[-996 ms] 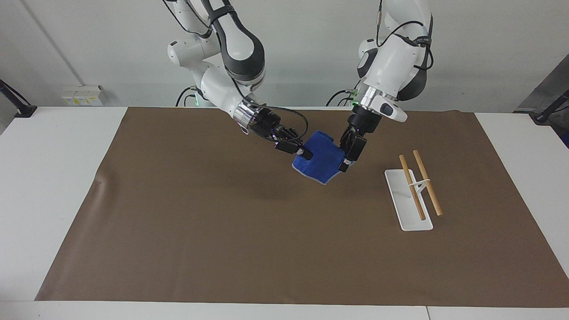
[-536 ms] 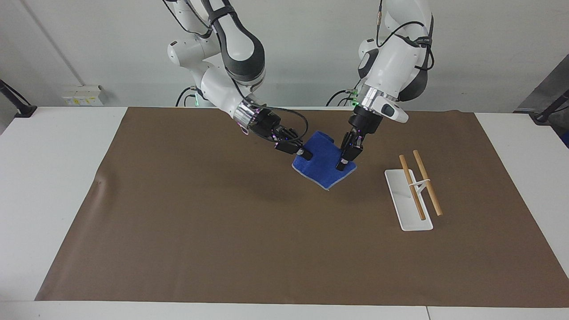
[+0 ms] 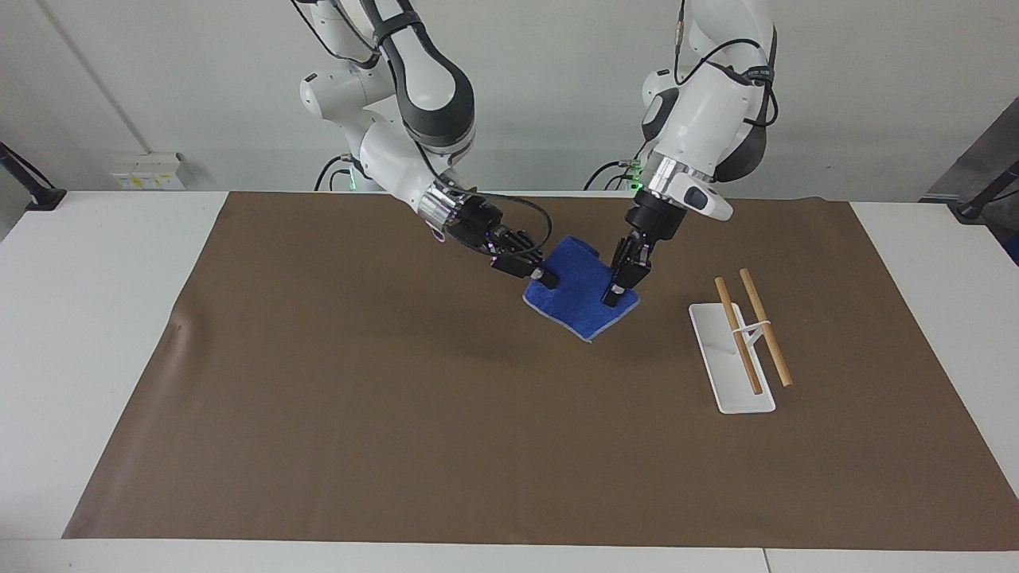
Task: Right arm passes towel to left arm to hang
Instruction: 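Grasp the towel with the left gripper while the right gripper releases, then move the towel over the sticks while the right gripper withdraws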
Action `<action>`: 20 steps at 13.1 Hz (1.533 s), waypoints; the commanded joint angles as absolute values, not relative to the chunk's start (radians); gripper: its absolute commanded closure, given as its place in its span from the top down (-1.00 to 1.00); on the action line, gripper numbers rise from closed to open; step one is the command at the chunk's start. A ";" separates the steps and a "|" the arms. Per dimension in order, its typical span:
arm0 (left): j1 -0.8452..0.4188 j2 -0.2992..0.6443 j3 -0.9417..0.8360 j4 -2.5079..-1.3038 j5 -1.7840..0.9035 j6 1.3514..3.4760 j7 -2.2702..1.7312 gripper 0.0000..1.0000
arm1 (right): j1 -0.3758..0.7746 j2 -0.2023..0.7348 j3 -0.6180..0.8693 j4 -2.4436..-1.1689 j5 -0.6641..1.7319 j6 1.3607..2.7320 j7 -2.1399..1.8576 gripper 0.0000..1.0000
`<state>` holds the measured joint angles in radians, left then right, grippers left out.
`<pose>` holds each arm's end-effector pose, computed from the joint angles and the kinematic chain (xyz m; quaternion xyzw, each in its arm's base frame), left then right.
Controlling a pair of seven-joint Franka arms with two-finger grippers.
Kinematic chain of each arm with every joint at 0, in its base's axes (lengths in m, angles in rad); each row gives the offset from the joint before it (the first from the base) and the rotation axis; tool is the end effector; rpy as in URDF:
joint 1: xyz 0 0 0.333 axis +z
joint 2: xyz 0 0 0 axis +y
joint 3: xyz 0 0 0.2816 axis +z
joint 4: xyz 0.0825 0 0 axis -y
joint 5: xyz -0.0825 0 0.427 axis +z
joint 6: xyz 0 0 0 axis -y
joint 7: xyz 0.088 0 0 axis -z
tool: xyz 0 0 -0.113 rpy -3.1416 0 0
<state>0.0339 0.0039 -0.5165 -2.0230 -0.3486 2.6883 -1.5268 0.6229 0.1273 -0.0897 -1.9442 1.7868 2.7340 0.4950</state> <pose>0.5729 -0.2884 0.4639 0.7458 0.5711 0.0674 0.3362 0.5768 0.3010 0.3967 -0.6067 0.5630 0.0762 0.5560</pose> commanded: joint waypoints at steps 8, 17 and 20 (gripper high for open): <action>0.069 -0.008 -0.301 -2.126 -0.368 2.638 -1.234 -1.00 | 0.560 0.135 -0.084 -2.040 1.463 2.861 0.166 1.00; 0.071 -0.020 -0.048 -1.870 -0.135 2.070 -1.141 -1.00 | 0.316 0.130 -0.090 -2.083 0.586 2.645 0.100 1.00; 0.071 -0.024 -0.051 -1.831 0.018 2.011 -1.146 -1.00 | 0.233 0.123 -0.094 -2.034 0.346 2.472 0.106 1.00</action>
<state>0.0729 -0.0295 -0.0497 -1.8482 -0.0623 2.0413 -1.1441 0.2802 0.1388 -0.0976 -2.0649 0.4504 2.5766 0.1191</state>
